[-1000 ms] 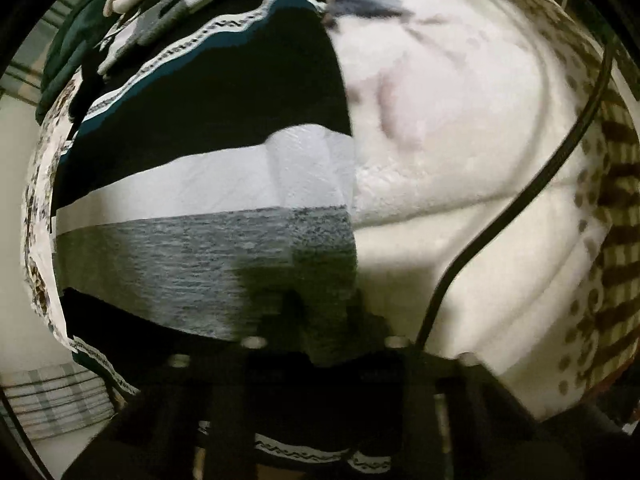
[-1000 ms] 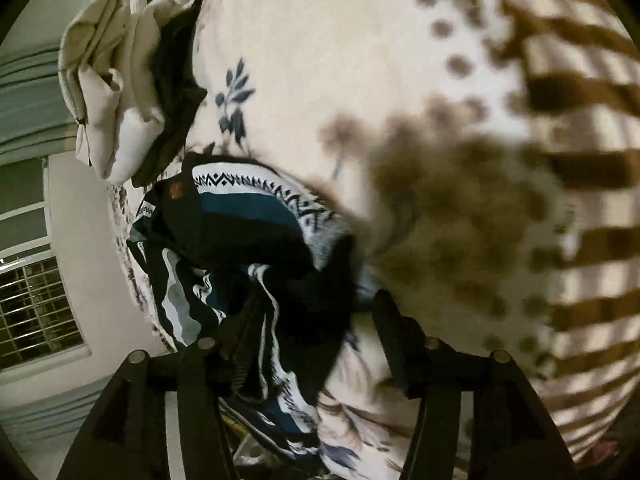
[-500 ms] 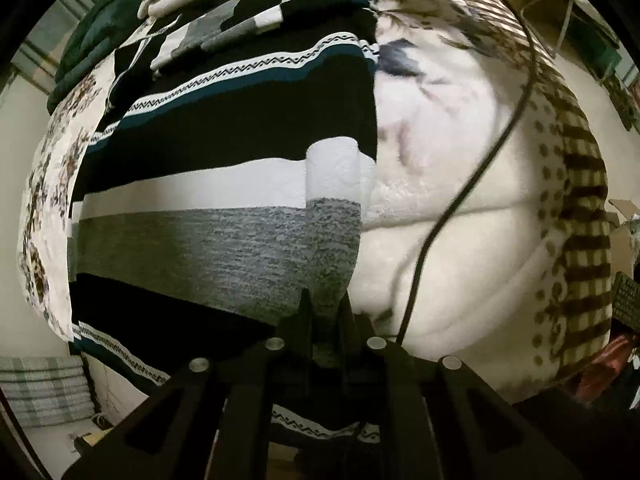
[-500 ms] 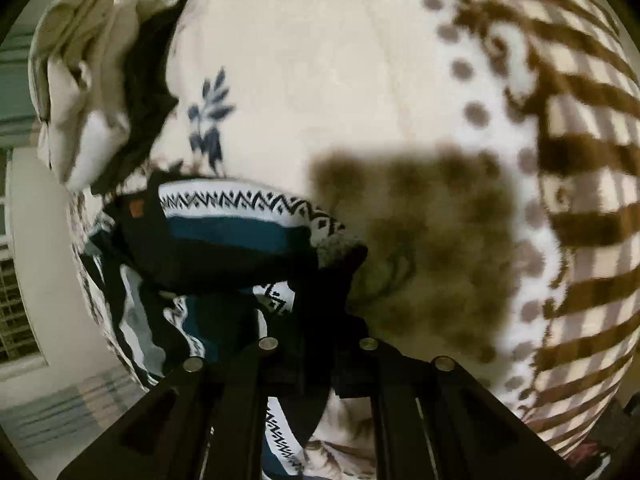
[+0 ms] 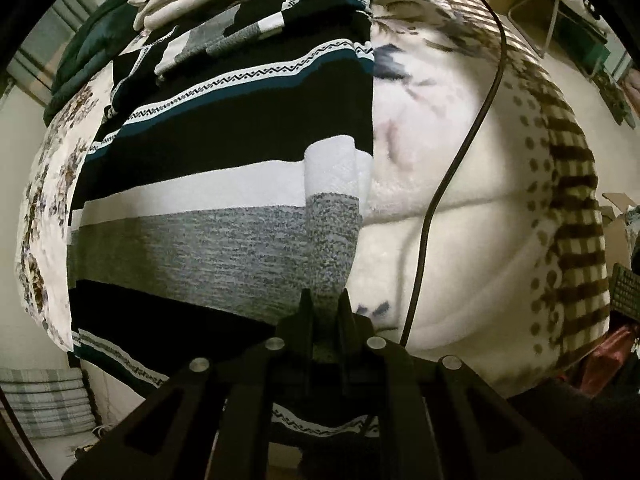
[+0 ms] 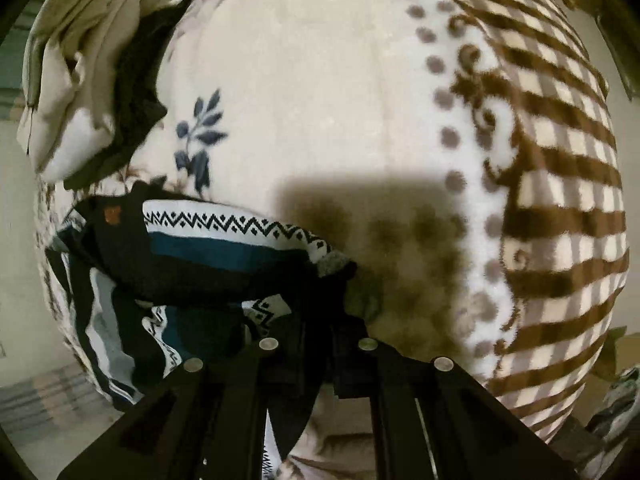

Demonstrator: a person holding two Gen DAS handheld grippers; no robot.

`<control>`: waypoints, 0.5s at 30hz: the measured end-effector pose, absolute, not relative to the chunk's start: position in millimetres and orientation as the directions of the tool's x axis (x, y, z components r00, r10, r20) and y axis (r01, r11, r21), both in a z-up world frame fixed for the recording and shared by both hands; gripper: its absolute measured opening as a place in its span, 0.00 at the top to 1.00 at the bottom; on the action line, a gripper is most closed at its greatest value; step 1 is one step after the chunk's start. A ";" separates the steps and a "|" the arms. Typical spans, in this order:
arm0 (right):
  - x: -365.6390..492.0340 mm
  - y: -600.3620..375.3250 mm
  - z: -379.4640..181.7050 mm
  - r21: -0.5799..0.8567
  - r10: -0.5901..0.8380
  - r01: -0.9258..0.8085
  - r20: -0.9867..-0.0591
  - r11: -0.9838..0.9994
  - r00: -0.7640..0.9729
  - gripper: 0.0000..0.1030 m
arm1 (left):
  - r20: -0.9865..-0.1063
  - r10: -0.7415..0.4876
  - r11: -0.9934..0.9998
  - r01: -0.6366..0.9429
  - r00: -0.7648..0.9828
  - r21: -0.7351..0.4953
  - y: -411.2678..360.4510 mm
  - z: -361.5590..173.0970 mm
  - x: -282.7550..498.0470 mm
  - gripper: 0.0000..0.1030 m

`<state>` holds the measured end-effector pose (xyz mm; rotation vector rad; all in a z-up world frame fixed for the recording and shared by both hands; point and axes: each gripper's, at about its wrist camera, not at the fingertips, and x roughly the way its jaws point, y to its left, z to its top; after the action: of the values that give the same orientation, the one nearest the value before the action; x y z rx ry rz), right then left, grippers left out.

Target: Fold small clothes

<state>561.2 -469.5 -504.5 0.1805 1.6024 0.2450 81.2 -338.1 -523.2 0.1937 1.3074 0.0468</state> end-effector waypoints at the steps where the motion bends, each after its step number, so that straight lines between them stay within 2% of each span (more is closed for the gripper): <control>1: 562.0 -470.3 -505.7 0.269 0.267 -0.033 -0.962 0.963 -0.050 0.92 | -0.956 0.139 0.983 0.077 0.260 0.164 -333.5 -524.0 82.8 0.93; 6: 566.6 -463.2 -513.2 0.228 0.224 -0.065 -0.972 0.971 -0.063 0.92 | -0.956 0.128 0.982 0.102 0.263 0.160 -336.5 -526.9 79.7 0.93; 9: 567.7 -468.3 -511.9 0.277 0.273 -0.029 -0.956 0.960 -0.104 0.89 | -0.960 0.110 0.991 0.048 0.258 0.127 -325.8 -526.0 84.1 0.88; 12: 563.2 -478.3 -501.9 0.321 0.316 -0.027 -0.941 0.947 -0.124 0.71 | -0.966 0.100 0.995 0.003 0.237 0.103 -315.2 -527.5 87.0 0.86; 14: 559.0 -484.8 -496.8 0.347 0.340 -0.030 -0.931 0.937 -0.134 0.49 | -0.971 0.083 0.997 -0.022 0.223 0.080 -310.5 -526.9 83.8 0.77; 15: 555.6 -488.7 -495.0 0.372 0.365 -0.022 -0.919 0.928 -0.146 0.44 | -0.973 0.076 0.997 -0.033 0.218 0.071 -307.6 -525.5 82.1 0.76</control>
<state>555.6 -488.7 -495.0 0.2639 1.6901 0.3425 82.1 -307.6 -525.5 0.0375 1.3492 0.0755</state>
